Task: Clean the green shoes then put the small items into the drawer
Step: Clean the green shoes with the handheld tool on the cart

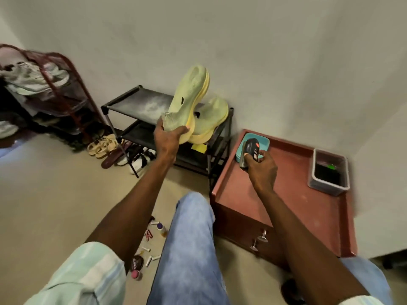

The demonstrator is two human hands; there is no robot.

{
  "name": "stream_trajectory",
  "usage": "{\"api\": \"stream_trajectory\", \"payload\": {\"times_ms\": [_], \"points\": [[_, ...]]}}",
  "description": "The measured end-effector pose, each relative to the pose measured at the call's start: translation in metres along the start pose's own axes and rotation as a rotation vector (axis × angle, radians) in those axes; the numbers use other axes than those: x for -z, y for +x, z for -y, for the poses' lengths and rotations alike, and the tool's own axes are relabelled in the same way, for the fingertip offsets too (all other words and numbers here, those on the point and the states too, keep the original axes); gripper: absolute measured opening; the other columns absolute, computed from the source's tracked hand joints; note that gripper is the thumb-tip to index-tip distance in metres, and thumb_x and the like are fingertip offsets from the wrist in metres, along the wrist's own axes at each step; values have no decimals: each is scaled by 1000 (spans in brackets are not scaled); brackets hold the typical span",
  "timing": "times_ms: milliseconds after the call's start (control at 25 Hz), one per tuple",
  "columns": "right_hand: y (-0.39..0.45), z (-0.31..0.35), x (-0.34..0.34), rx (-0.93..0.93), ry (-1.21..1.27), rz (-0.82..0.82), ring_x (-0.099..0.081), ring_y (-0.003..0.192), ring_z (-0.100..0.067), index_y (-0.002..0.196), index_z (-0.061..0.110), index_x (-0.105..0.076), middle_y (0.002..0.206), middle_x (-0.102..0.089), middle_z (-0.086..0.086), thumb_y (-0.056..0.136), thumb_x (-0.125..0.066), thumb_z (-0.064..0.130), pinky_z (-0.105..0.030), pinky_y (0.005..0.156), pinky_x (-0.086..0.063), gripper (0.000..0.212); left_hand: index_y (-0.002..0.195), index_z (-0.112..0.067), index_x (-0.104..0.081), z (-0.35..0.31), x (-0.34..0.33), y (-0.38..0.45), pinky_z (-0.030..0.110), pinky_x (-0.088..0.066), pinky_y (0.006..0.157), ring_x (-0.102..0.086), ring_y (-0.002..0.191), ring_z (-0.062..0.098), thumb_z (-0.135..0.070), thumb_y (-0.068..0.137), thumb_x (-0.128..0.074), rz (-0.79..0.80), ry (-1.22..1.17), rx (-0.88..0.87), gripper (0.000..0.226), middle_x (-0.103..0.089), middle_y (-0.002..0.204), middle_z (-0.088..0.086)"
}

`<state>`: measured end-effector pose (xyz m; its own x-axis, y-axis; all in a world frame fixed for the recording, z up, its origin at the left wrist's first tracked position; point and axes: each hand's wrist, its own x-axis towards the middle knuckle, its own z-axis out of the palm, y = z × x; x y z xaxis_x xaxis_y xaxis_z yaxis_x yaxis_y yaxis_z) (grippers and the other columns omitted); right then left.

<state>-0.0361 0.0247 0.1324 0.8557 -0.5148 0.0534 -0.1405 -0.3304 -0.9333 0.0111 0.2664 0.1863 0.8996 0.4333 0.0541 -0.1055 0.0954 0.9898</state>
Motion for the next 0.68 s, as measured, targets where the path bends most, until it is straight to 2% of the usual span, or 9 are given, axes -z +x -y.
{"api": "stream_trajectory", "payload": {"times_ms": [120, 280, 400, 560, 680], "points": [[12, 4, -16, 20, -28, 27, -66, 71, -19, 91, 33, -60, 77, -66, 4, 73, -68, 42, -46, 66, -59, 21, 117, -16, -59, 20, 16, 60, 41, -58, 85, -65, 99, 22, -12, 57, -86, -66, 141, 73, 66, -67, 110, 4], [26, -6, -30, 48, -116, 47, -65, 74, -17, 104, 22, -66, 85, -68, 0, 80, -67, 39, -40, 67, -58, 30, 131, -16, -54, 45, 23, 113, 40, -57, 88, -62, 104, 22, -20, 54, -87, -62, 386, 142, 84, -64, 117, 2], [36, -12, -38, 42, -135, 46, -64, 74, -17, 110, 18, -66, 87, -68, -2, 82, -68, 37, -33, 63, -55, 34, 132, -14, -53, 54, 7, 131, 38, -58, 84, -62, 101, 22, -19, 56, -86, 1, 482, 109, 83, -64, 116, 4], [38, -17, -46, 55, -165, 81, -62, 70, -12, 111, 18, -66, 85, -67, 1, 84, -68, 34, -22, 51, -41, 32, 126, -15, -55, 60, -11, 139, 28, -53, 70, -62, 95, 21, -15, 58, -85, 62, 498, 81, 75, -64, 109, 2], [33, -24, -55, 67, -175, 110, -60, 72, -11, 110, 17, -66, 87, -66, 2, 84, -68, 34, -22, 54, -43, 31, 128, -16, -51, 68, -5, 143, 29, -49, 74, -60, 100, 22, -11, 63, -83, 139, 516, 80, 73, -62, 112, 3]]}}
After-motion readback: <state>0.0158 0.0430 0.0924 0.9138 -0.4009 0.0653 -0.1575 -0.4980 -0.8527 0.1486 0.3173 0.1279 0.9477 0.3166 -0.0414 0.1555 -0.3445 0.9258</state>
